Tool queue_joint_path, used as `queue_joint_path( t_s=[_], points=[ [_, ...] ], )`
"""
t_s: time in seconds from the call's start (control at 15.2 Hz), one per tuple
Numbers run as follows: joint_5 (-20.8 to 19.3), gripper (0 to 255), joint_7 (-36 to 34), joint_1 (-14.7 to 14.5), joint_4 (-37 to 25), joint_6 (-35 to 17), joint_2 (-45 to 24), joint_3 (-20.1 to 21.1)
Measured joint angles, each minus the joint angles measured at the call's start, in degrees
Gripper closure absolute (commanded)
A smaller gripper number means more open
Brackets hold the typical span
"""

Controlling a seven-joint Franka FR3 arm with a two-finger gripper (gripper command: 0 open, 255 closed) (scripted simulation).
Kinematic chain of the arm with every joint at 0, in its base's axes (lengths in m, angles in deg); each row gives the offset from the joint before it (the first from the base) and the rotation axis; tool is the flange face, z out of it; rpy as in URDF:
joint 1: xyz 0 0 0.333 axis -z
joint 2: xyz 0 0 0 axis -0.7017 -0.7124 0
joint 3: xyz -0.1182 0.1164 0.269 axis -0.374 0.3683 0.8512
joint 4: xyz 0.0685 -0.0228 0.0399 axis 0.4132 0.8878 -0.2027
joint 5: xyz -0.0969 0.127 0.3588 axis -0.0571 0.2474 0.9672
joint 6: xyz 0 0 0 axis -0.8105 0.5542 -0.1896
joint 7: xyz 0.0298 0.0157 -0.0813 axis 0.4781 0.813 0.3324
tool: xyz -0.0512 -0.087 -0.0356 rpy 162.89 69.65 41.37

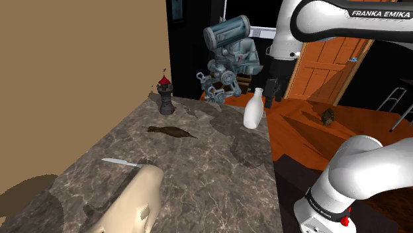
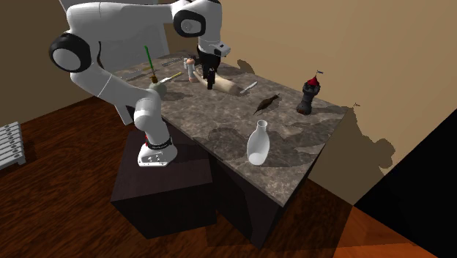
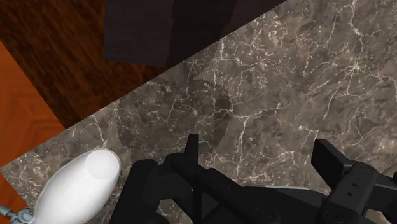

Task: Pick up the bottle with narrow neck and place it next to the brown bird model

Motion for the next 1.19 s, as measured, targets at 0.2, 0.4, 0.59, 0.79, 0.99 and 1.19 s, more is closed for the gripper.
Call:
queue_joint_path(
  t_s=[0.2, 0.4, 0.59, 0.79, 0.99, 1.19],
  points=[
    [-1.06, 0, 1.34, 0.53, -0.29, -1.31, -1.56, -1.05],
    [-3.09, 0, 4.02, 1.55, -1.68, -4.09, -5.53, -3.13],
    [-4.87, 0, 6.63, 2.51, -3.07, -7.06, -9.54, -5.16],
    [-6.34, 0, 9.27, 3.38, -5.71, -9.56, -14.26, -7.22],
    [-7.39, 0, 12.03, 4.21, -9.21, -12.07, -19.8, -9.34],
    [-8.01, 0, 14.75, 5.0, -12.8, -14.05, -24.83, -11.31]
  ],
)
